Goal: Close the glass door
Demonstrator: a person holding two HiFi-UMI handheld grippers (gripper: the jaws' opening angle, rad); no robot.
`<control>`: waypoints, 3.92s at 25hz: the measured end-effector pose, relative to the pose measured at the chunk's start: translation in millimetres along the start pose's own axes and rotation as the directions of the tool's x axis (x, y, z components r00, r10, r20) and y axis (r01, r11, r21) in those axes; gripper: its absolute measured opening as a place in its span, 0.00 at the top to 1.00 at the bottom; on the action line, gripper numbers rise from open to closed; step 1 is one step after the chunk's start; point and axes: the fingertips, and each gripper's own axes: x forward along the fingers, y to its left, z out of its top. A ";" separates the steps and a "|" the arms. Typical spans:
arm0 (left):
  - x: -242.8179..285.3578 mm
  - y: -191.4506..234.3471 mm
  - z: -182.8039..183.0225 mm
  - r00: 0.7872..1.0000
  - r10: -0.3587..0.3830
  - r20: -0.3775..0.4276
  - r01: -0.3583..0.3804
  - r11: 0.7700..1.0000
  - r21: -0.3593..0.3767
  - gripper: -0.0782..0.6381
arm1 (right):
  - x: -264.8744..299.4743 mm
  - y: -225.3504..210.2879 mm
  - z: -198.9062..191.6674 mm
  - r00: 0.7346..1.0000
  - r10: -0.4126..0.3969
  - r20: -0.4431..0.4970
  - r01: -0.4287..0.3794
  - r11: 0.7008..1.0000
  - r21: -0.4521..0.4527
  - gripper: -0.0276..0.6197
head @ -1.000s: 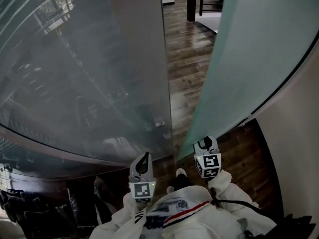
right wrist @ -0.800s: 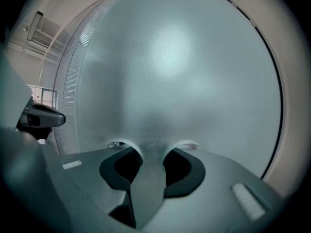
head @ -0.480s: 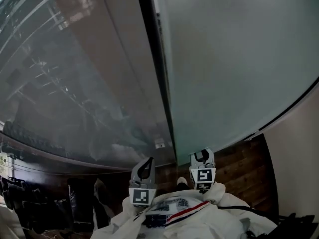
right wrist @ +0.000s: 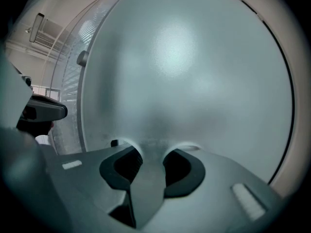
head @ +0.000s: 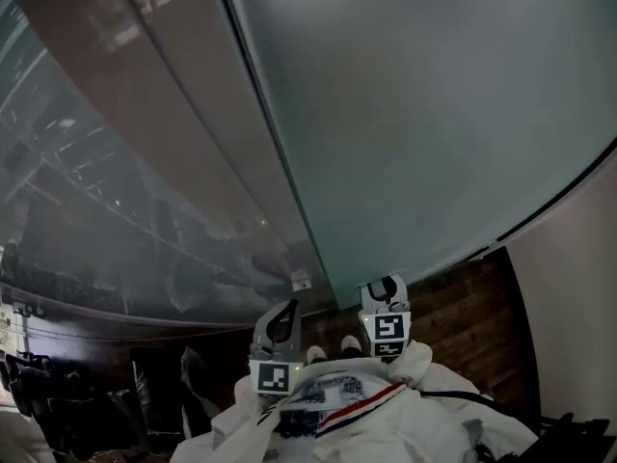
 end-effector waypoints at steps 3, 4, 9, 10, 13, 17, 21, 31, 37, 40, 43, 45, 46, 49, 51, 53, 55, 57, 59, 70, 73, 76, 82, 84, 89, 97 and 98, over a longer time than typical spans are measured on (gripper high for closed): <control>1.1 -0.1 0.0 1.000 -0.010 -0.003 0.010 1.000 0.005 0.89 | 4.2 0.5 -0.6 1.000 0.001 -0.002 -0.001 1.000 0.000 0.77; 2.0 -0.4 -0.2 1.000 -0.012 -0.004 0.012 1.000 0.007 0.89 | 5.7 0.1 0.1 1.000 0.002 -0.001 -0.002 1.000 0.001 0.77; 6.1 -5.1 1.0 1.000 -0.019 0.008 0.019 1.000 -0.006 0.89 | 13.7 -3.5 1.9 1.000 0.004 0.002 -0.004 1.000 -0.003 0.77; 5.9 -5.3 -0.2 1.000 -0.020 0.003 0.020 1.000 -0.003 0.89 | 14.7 -3.7 1.8 1.000 0.004 0.004 -0.004 1.000 -0.005 0.77; 5.0 -5.0 -3.4 1.000 -0.015 -0.005 0.015 1.000 -0.015 0.89 | 17.5 -4.2 1.7 1.000 0.004 0.013 -0.004 1.000 -0.010 0.77; 2.8 -4.2 -6.7 1.000 -0.010 -0.014 0.010 1.000 -0.018 0.89 | 23.5 -4.5 4.4 1.000 0.001 0.023 -0.001 1.000 -0.015 0.77; -0.3 -2.7 -11.1 0.999 -0.002 -0.033 0.001 1.000 -0.028 0.89 | 27.6 -5.5 5.5 0.999 -0.002 0.036 0.002 1.000 -0.025 0.77; -3.8 -2.7 -14.5 0.999 0.001 -0.050 -0.003 0.999 -0.034 0.89 | 39.1 -5.2 9.5 0.998 -0.015 0.058 0.017 0.999 -0.030 0.77; -4.7 -4.1 -15.2 0.999 0.001 -0.053 -0.003 0.999 -0.043 0.89 | 41.7 -6.5 12.1 0.998 -0.024 0.063 0.026 0.999 -0.029 0.77; -4.7 -2.4 -16.5 0.998 0.005 -0.060 -0.009 0.999 -0.054 0.89 | 42.3 -5.8 13.0 0.998 -0.022 0.065 0.024 0.999 -0.029 0.77; -6.1 -3.9 -16.0 0.998 0.004 -0.062 -0.007 0.999 -0.044 0.89 | 42.6 -5.3 13.2 0.998 -0.022 0.064 0.024 0.999 -0.030 0.77; -7.8 -6.1 -15.8 0.998 0.006 -0.058 -0.009 0.999 -0.041 0.89 | 41.0 -5.3 13.0 0.997 -0.026 0.068 0.028 0.999 -0.031 0.77; -9.2 -7.2 -16.3 0.998 0.011 -0.059 -0.014 0.999 -0.045 0.89 | 39.7 -5.2 12.9 0.997 -0.029 0.073 0.032 0.999 -0.032 0.77; -16.3 -10.3 -18.9 0.997 0.025 -0.070 -0.029 0.998 -0.055 0.89 | 36.5 -2.7 14.4 0.995 -0.037 0.089 0.040 0.999 -0.031 0.77; -21.8 -14.4 -20.6 0.997 0.027 -0.075 -0.032 0.998 -0.059 0.89 | 35.1 -0.6 16.6 0.995 -0.037 0.094 0.040 0.999 -0.029 0.77; -27.4 -19.9 -22.8 0.996 0.028 -0.081 -0.033 0.998 -0.060 0.89 | 34.1 1.0 18.6 0.995 -0.033 0.097 0.036 0.999 -0.029 0.77; -33.0 -24.8 -25.6 0.995 0.033 -0.092 -0.038 0.998 -0.058 0.89 | 33.5 2.5 20.7 0.995 -0.029 0.099 0.032 0.999 -0.029 0.77; -39.1 -28.8 -27.8 0.994 0.039 -0.104 -0.046 0.997 -0.059 0.89 | 33.7 3.4 21.9 0.995 -0.025 0.099 0.027 0.999 -0.025 0.77; -44.8 -33.6 -29.7 0.993 0.040 -0.112 -0.047 0.997 -0.061 0.89 | 34.8 1.9 22.9 0.995 -0.016 0.102 0.018 1.000 -0.019 0.77; -121.9 -63.3 -47.3 0.986 0.111 -0.124 -0.115 0.993 -0.025 0.89 | 18.1 -29.8 -1.6 0.985 -0.068 0.156 0.060 0.997 0.053 0.75; -175.9 -61.9 -66.2 0.976 0.155 -0.152 -0.165 0.985 -0.056 0.89 | -32.0 -18.3 -22.7 0.987 -0.114 0.116 0.103 0.990 0.098 0.86; -228.5 -72.1 -84.5 0.967 0.195 -0.166 -0.208 0.976 -0.065 0.89 | -93.7 16.5 -44.6 0.992 -0.077 0.099 0.068 0.993 0.094 0.95; -305.7 -94.9 -117.2 0.961 0.218 -0.170 -0.240 0.964 -0.116 0.89 | -207.2 81.2 -66.5 0.998 -0.019 0.066 0.020 1.000 -0.013 0.95; -314.5 -103.6 -115.3 0.968 0.203 -0.149 -0.220 0.970 -0.108 0.89 | -234.5 87.6 -62.5 0.997 -0.010 0.072 0.011 1.000 -0.020 0.95; -318.3 -128.5 -100.5 0.987 0.141 -0.070 -0.147 0.985 -0.089 0.89 | -293.0 89.5 -60.8 0.997 0.000 0.072 0.002 1.000 -0.022 0.95; -314.5 -165.4 -87.0 0.994 0.103 -0.032 -0.106 0.987 -0.118 0.89 | -358.0 105.5 -64.4 0.987 0.139 0.076 -0.139 0.990 -0.011 0.95; -315.5 -173.7 -88.5 0.994 0.103 -0.040 -0.107 0.986 -0.125 0.89 | -365.8 104.3 -69.5 0.987 0.147 0.068 -0.146 0.989 -0.014 0.95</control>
